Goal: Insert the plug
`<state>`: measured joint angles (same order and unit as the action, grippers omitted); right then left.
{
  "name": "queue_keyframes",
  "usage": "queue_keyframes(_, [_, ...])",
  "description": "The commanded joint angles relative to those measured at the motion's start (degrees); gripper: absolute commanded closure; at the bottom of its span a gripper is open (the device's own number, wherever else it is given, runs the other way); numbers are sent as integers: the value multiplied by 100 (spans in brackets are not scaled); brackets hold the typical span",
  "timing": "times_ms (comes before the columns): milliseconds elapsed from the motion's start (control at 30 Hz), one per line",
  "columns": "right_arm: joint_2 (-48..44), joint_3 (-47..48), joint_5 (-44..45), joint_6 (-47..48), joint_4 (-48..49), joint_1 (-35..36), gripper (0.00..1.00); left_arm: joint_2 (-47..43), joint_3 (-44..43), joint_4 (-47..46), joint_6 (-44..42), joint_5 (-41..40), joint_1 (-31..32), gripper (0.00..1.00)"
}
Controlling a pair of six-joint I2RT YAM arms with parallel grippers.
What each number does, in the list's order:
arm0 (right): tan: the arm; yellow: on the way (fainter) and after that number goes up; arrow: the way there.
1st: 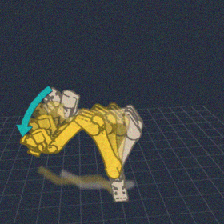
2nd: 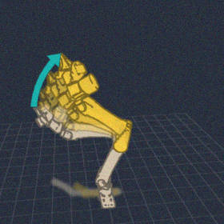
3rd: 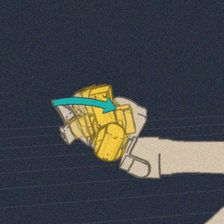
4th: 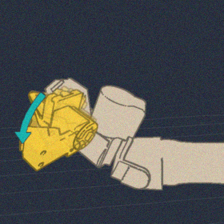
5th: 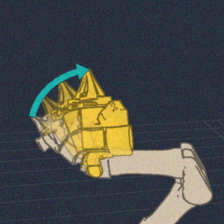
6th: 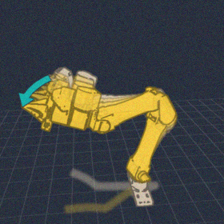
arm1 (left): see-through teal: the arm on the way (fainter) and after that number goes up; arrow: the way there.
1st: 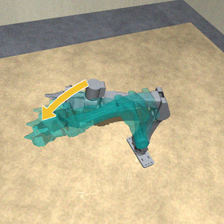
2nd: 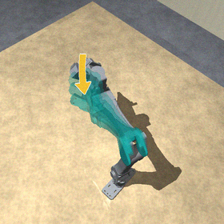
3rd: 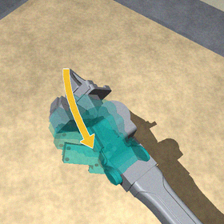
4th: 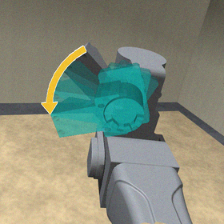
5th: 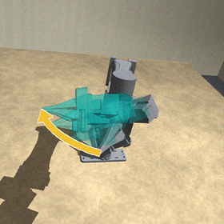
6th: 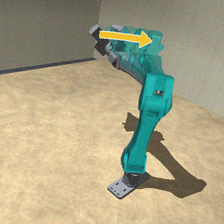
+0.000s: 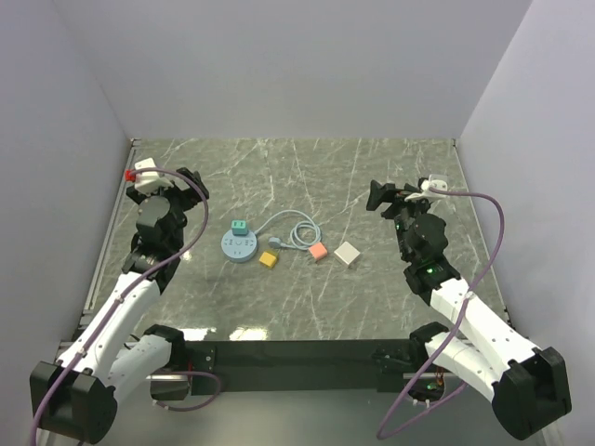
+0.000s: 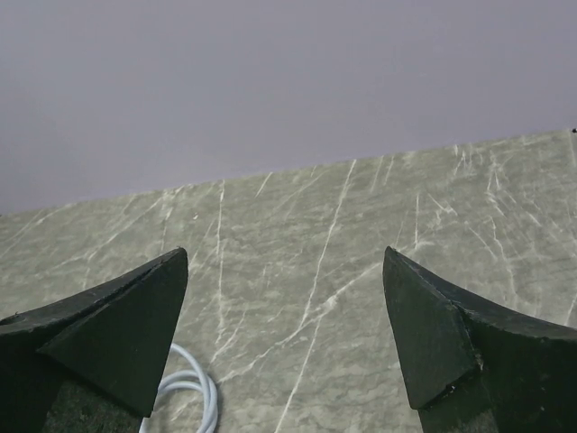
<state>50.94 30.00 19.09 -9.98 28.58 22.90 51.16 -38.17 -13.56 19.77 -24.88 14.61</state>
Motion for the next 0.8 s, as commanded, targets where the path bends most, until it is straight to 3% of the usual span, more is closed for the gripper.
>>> queue_keyframes(0, [-40, 261, 95, -109, -10, 31, 6, 26, -278, 47, -113, -148, 24, 0])
queue_keyframes(433, [372, 524, -501, -768, -581, 57, 9, 791, -533, 310, -333, 316, 50, 1])
queue_keyframes(767, [1786, 1078, -354, -1734, -1486, 944, 14, 676, -322, -190, -307, 616, 463, 2])
